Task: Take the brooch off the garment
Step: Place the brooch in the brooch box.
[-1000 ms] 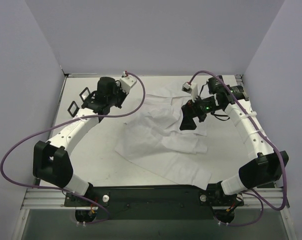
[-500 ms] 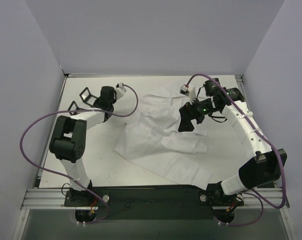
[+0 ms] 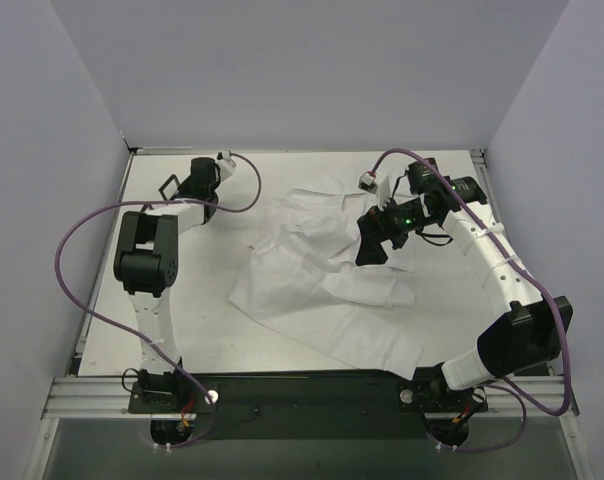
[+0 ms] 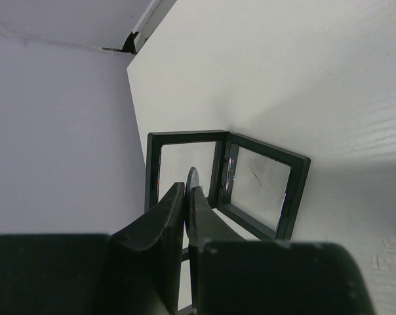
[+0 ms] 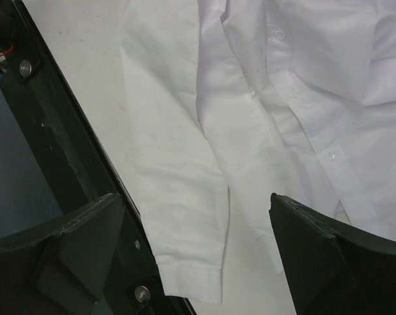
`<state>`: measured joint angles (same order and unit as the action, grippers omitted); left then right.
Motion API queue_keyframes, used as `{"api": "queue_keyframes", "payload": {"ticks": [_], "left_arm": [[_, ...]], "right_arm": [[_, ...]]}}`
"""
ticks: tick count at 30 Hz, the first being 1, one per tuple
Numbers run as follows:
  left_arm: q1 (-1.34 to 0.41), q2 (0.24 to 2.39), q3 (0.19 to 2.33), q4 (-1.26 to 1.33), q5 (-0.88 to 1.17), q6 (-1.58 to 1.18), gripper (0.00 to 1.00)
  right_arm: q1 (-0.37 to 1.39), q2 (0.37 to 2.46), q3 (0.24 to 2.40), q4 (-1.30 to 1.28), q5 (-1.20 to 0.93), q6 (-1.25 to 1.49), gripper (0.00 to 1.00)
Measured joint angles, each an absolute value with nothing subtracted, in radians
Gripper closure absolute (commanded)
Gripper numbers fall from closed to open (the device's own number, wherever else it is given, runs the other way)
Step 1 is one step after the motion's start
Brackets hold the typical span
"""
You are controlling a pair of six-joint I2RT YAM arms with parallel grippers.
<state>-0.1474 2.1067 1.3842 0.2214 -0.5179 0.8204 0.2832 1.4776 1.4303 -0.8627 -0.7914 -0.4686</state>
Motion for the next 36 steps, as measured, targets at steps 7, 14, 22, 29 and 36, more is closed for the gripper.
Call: {"api": "queue_keyframes", "payload": {"ticks": [7, 14, 22, 29, 36], "left_arm": [[-0.136, 2.167, 1.427, 0.204, -0.516, 0.815, 1.00], [-0.136, 2.210, 1.458, 0.198, -0.516, 0.815, 1.00], [-0.131, 2.244, 1.473, 0.186, -0.516, 0.815, 1.00], [-0.127, 2.244, 1.473, 0.187, -0.516, 0.812, 0.95], [-0.123, 2.244, 1.473, 0.192, -0.516, 0.806, 0.93]], "right_arm": [[0.283, 1.478, 1.428, -0.862, -0.792, -0.469, 0.00], [0.283, 1.478, 1.427, -0.862, -0.792, -0.469, 0.00], [0.283, 1.478, 1.421, -0.861, -0.792, -0.471, 0.00], [0.284, 1.481, 1.421, -0.859, -0.792, -0.471, 0.00], [0.285, 1.481, 1.421, -0.859, -0.792, -0.471, 0.00]]}}
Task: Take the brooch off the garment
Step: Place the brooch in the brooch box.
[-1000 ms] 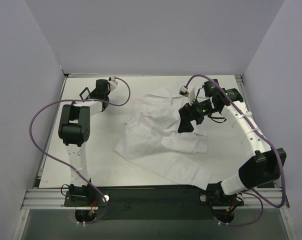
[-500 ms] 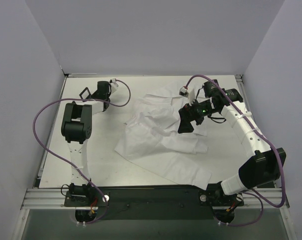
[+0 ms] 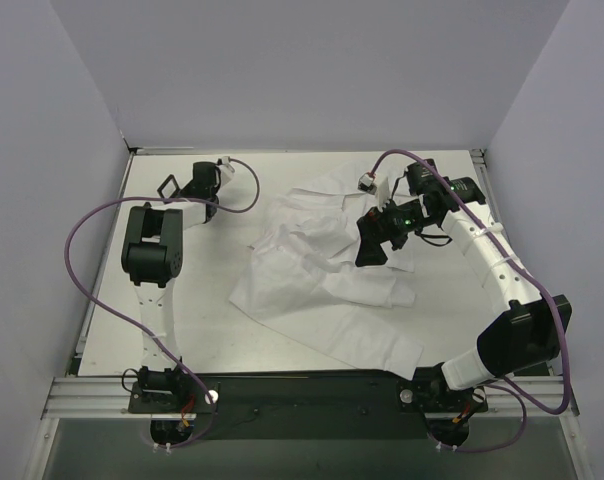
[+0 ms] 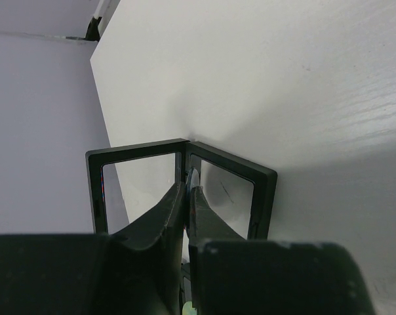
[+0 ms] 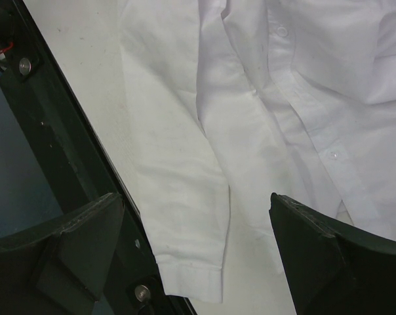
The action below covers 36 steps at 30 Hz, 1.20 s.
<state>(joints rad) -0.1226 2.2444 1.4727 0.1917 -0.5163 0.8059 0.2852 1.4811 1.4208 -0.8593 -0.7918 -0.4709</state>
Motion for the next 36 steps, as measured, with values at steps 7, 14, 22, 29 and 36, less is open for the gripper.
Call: {"api": "queue_keyframes", "payload": {"ticks": [7, 14, 22, 29, 36], "left_arm": [[-0.118, 2.244, 1.472, 0.192, -0.516, 0.805, 0.75], [-0.117, 2.244, 1.469, 0.193, -0.516, 0.804, 0.70], [-0.117, 2.243, 1.453, 0.191, -0.496, 0.785, 0.53], [-0.116, 2.205, 1.448, 0.171, -0.470, 0.753, 0.48], [-0.116, 2.146, 1.448, 0.157, -0.456, 0.725, 0.44]], "right_arm": [[0.290, 1.481, 1.421, -0.859, -0.792, -0.471, 0.00], [0.290, 1.481, 1.421, -0.859, -0.792, -0.471, 0.00], [0.290, 1.481, 1.421, -0.859, -0.791, -0.471, 0.00], [0.296, 1.481, 1.421, -0.859, -0.791, -0.471, 0.00], [0.297, 1.481, 1.421, -0.859, -0.790, -0.471, 0.00]]}}
